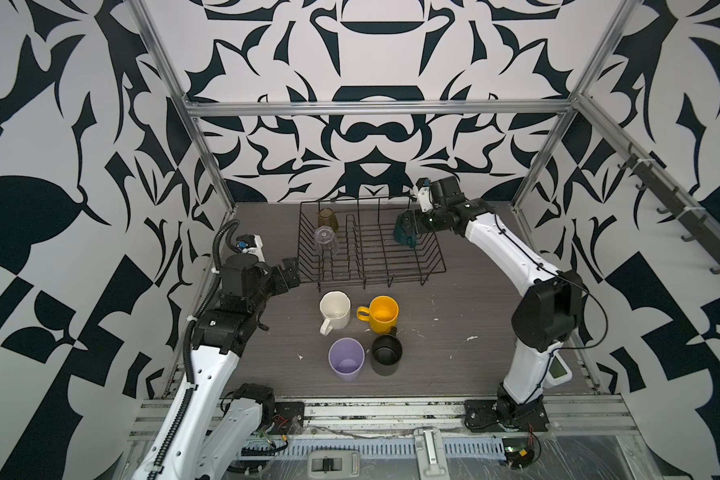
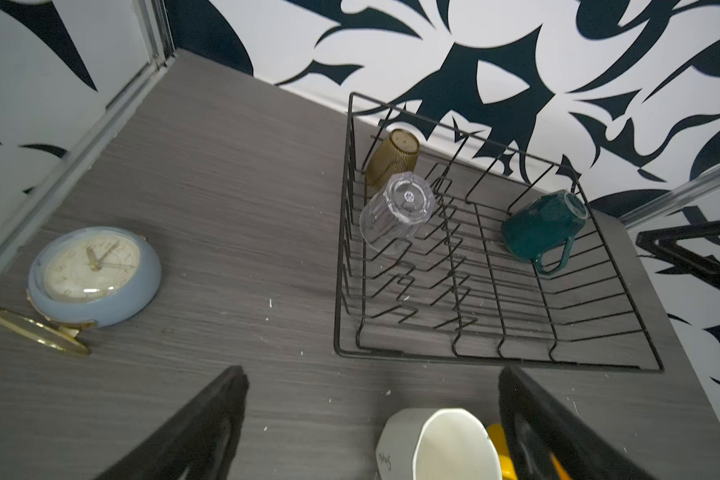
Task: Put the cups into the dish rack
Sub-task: 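Open the right gripper and lift it off the green mug, then move the left gripper down to the white mug beside the yellow mug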
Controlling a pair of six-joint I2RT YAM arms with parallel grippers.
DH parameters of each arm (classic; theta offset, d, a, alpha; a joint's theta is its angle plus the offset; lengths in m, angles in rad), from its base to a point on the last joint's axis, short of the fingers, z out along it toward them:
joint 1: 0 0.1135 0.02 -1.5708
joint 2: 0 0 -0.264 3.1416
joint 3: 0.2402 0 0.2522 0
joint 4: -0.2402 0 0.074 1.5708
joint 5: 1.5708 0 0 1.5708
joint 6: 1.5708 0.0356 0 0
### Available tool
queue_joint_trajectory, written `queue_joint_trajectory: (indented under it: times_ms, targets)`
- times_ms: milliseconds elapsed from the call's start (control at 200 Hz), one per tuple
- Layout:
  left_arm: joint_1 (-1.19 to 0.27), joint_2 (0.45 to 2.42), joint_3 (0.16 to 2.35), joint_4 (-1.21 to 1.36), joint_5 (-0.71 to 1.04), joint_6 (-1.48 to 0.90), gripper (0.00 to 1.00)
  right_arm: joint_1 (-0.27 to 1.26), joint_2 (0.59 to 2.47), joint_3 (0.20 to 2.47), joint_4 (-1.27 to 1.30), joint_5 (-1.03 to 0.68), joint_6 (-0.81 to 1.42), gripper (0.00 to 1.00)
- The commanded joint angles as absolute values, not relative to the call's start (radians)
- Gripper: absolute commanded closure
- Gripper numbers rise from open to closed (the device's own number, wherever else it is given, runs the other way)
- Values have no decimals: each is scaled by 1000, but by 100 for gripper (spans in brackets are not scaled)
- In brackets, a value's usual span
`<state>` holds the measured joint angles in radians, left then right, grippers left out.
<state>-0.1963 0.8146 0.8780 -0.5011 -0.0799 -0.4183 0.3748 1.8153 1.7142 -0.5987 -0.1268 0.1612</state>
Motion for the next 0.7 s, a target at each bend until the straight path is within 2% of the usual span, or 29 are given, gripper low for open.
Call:
queue_joint_trajectory:
  times_ms: [0,245,285,445,695]
  targets:
    - [-192,845,907,-594,-15,-420,6,380,1700,1626,-461,-165,227,5]
    - [-193,948,911,-662,136,-430,14,385,1594,1489,-423,-170,248,5]
    - [-193,961,907,-668,154,-430,20,387,1588,1476,-422,-170,248,5]
    - [-196,1006,886,-679,258,-451,28,389,1578,1440,-416,-186,255,6]
    - [-279,1069,874,-681,220,-483,32,395,1577,1419,-405,-199,260,6]
